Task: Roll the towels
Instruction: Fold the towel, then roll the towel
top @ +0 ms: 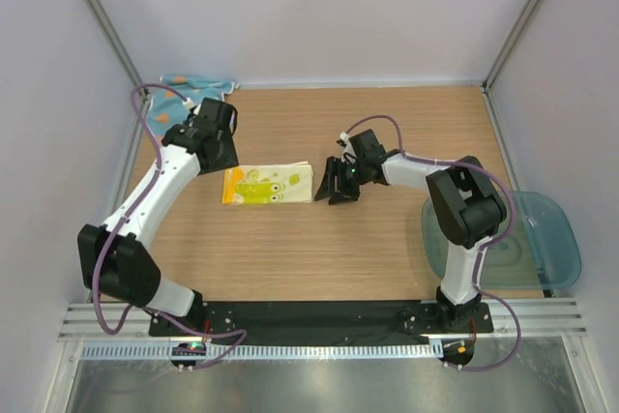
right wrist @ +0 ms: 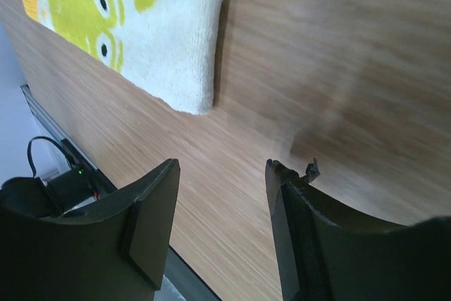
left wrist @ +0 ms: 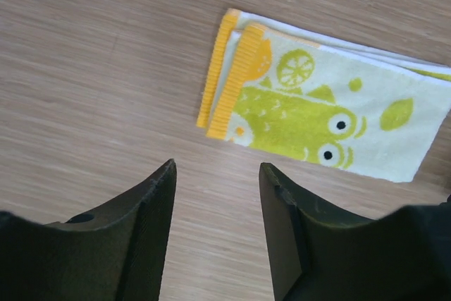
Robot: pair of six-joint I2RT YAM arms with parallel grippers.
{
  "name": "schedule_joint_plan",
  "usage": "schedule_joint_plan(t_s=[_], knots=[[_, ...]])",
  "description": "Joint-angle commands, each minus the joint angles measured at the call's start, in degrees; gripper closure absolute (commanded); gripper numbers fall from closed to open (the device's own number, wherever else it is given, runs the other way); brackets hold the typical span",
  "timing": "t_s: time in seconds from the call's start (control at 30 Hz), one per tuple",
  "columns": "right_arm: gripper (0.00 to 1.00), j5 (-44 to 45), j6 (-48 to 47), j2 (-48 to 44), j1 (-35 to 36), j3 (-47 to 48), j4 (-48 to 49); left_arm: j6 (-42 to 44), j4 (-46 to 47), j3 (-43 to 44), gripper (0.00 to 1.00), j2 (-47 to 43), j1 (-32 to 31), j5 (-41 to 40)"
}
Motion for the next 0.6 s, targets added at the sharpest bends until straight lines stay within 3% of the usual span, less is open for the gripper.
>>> schedule_joint_plan(t_s=[0.0, 0.1, 0.4, 0.53, 0.57], knots=[[0.42, 1.1, 2.5, 1.2, 2.8, 0.2, 3.0, 3.8, -2.6, -4.7, 0.45, -5.8, 0.0, -4.7], [0.43, 1.8, 3.8, 3.0, 3.9, 1.9, 3.7, 4.8, 0.5, -8.7, 0.38, -9.9, 0.0, -6.3], [0.48, 4.5, 4.7, 9.0, 5.5, 8.9, 2.1, 5.0, 3.3, -13.4, 0.38, -13.9, 0.0, -8.4], [0.59, 4.9, 5.1, 9.9, 5.6, 9.9, 1.7, 5.4, 3.5, -13.8, 0.39, -14.1, 0.0, -8.5], [0.67, 4.9, 5.1, 9.9, 5.5, 9.7, 1.7, 5.4, 3.4, -13.7, 0.39, -14.0, 0.0, -8.5]])
